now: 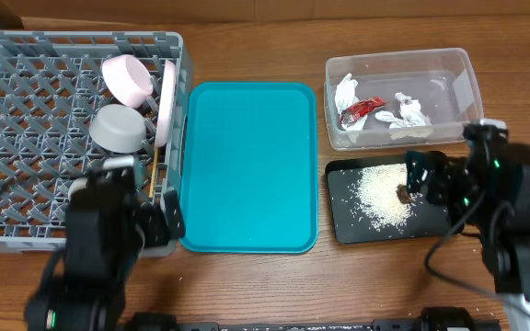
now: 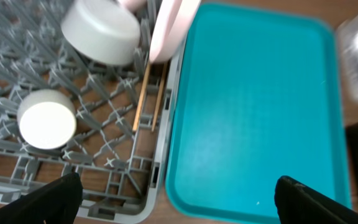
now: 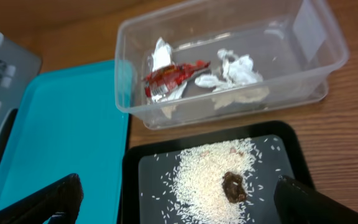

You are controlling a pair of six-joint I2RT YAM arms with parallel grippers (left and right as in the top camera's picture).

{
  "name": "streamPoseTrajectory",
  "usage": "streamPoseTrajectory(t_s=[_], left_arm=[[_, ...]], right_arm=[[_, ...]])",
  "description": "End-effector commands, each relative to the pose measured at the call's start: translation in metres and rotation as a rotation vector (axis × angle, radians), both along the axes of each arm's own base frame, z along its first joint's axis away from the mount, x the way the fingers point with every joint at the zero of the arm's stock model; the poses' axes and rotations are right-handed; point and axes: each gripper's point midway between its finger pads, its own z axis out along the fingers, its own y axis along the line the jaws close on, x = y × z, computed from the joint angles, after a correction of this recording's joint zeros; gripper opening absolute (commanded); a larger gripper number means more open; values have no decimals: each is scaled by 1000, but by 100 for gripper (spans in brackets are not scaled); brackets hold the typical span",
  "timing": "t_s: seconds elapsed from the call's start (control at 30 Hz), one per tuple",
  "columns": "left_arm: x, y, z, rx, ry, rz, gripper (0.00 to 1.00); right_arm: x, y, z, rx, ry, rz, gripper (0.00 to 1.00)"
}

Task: Sort waste into correct bins and load items into the dishwasher
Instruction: 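Release the plate and lower the left gripper beside the rack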

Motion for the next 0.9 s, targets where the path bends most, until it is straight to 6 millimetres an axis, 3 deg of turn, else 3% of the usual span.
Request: streamPoseTrajectory(t_s=[0.0,0.27,0.73,0.87], left_arm=[[-10,-2,6,-19,-74,-7,100],[-11,-2,9,-22,-95,-8,100],[-11,-2,9,-22,-94,-8,100],[-11,-2,9,-22,-95,-8,100]], right_arm=[[-7,-7,1,-29,-17,-29,100],[-15,-7,-19,-29,84,-28,100],[1,-8,-60,-29,253,-26,100],[0,1,-59,-33,245,5,100]])
